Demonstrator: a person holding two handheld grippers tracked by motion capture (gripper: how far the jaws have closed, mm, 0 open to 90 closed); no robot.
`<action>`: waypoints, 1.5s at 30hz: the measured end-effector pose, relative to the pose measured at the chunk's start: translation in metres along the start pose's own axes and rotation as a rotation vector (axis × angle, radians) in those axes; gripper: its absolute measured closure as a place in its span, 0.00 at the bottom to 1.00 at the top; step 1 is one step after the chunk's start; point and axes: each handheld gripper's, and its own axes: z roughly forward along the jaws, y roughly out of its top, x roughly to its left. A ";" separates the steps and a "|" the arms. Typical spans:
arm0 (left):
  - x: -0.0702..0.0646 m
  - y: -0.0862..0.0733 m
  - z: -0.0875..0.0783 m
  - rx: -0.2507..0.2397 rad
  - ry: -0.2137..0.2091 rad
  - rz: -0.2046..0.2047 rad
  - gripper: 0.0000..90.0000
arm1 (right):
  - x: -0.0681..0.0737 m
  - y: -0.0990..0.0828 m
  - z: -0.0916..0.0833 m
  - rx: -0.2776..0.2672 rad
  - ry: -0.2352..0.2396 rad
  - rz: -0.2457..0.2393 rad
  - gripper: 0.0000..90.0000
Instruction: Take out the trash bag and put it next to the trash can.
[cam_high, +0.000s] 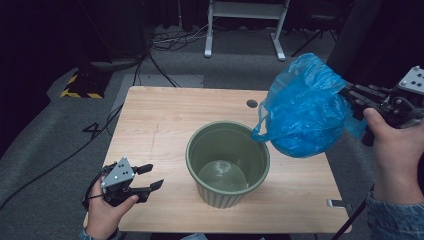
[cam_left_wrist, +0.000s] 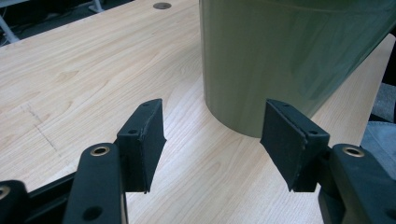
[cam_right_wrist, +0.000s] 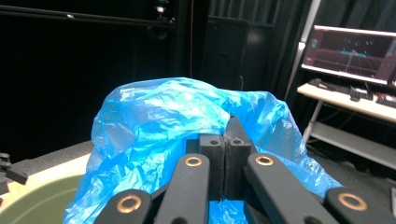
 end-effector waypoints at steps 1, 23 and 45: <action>0.000 0.000 0.000 0.000 0.000 -0.004 0.44 | -0.002 -0.004 0.000 0.006 -0.003 0.006 0.99; 0.003 -0.015 0.000 0.026 0.023 -0.030 0.43 | -0.027 -0.079 0.022 0.137 -0.047 0.090 0.99; 0.005 -0.025 -0.001 0.038 0.029 -0.055 0.43 | -0.033 -0.150 0.051 0.269 -0.032 0.141 0.99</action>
